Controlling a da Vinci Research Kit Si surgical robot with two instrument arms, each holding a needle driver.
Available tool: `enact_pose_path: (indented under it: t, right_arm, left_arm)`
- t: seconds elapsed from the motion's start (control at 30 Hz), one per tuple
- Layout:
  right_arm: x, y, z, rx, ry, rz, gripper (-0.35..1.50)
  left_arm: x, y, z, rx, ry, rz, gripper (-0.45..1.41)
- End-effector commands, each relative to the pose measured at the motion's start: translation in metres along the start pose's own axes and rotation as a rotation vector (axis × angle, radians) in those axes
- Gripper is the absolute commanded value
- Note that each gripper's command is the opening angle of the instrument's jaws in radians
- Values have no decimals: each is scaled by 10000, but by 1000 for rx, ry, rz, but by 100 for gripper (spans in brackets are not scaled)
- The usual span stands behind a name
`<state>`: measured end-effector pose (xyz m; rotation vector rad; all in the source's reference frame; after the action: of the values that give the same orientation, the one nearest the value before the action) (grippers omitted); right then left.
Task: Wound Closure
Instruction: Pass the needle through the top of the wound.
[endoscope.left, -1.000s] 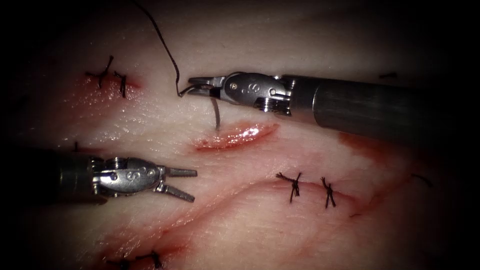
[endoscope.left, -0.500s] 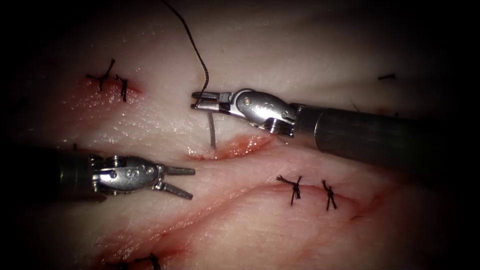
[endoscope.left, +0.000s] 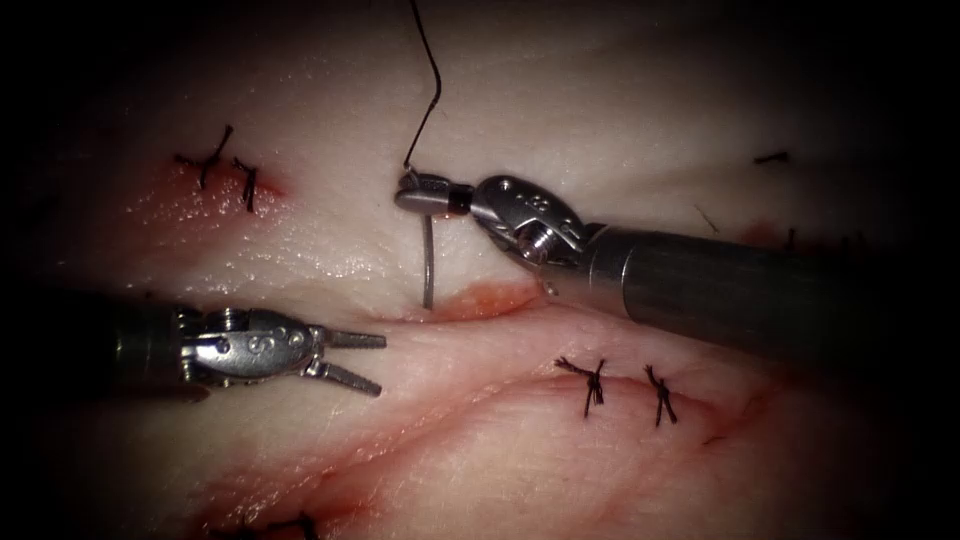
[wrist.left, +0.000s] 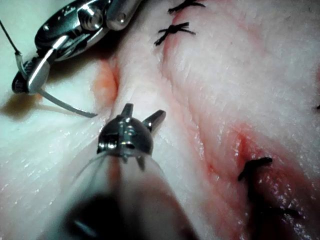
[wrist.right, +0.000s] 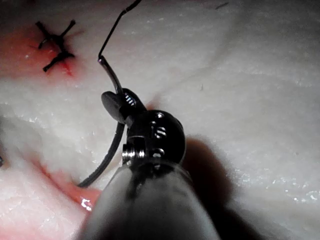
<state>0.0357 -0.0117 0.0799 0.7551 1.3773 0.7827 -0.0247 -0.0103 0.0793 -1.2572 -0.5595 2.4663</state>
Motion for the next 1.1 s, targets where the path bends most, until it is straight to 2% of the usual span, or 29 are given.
enact_pose_path:
  t: [0.03,0.17,0.23,0.4,0.57,0.77,0.93,1.1]
  right_arm:
    - [23,1,10,-11,13,45,-35]
    - [44,-3,7,-40,38,162,-35]
    - [52,-3,4,-60,54,171,-35]
    - [55,0,3,-62,63,178,-35]
    - [54,0,3,-42,48,218,-35]
    - [42,-6,5,25,-13,306,-35]
    - [19,-19,9,78,-79,424,-35]
    - [-3,-43,14,132,-102,515,-35]
  left_arm:
    - [0,-3,12,4,1,-10,33]
    - [-7,-5,32,27,-5,-46,29]
    - [-15,-5,50,43,-11,-68,29]
    - [-30,-6,76,36,-54,-63,31]
    - [-48,-11,83,38,-115,-56,36]
    - [-60,-21,69,42,-127,-67,36]
    - [-65,-26,61,53,-135,-66,36]
    - [-66,-26,59,55,-135,-71,36]
